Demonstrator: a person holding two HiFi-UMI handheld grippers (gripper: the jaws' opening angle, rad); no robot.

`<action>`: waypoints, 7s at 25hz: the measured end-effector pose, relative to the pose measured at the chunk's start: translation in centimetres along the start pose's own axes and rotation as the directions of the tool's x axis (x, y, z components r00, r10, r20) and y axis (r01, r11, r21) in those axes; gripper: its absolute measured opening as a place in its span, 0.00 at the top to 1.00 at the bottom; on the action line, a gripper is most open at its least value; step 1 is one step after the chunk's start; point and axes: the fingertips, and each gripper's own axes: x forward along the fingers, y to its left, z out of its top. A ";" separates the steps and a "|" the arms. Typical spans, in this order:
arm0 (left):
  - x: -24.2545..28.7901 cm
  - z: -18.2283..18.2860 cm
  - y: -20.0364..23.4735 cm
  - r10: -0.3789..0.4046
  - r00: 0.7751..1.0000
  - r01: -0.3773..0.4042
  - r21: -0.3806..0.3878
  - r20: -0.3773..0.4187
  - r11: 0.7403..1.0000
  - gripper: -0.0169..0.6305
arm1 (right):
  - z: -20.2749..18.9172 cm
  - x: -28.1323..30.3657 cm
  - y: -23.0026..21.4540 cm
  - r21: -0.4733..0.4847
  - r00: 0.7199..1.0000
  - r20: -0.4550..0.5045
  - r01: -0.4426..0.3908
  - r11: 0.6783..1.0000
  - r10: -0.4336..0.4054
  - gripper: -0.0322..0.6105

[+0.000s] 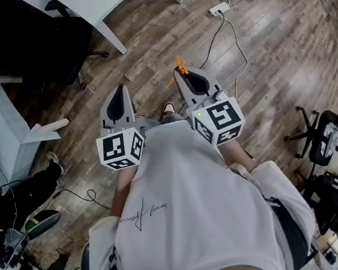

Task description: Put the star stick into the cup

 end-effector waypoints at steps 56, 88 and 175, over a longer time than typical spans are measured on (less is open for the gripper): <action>18.6 8.9 13.2 -0.041 0.999 0.040 -0.035 -0.027 0.999 0.96 | 10.8 21.7 -6.1 0.035 1.000 0.020 -0.023 0.999 0.022 0.93; 25.4 13.0 21.0 -0.017 0.999 0.021 -0.107 0.031 0.994 0.96 | 16.5 32.7 -8.0 -0.028 0.999 0.033 -0.026 0.999 0.026 0.93; 48.4 17.2 28.0 0.418 0.907 -0.413 -0.293 -0.050 0.862 0.96 | 33.2 63.2 -17.2 -0.235 0.823 -0.039 -0.559 0.795 0.567 0.93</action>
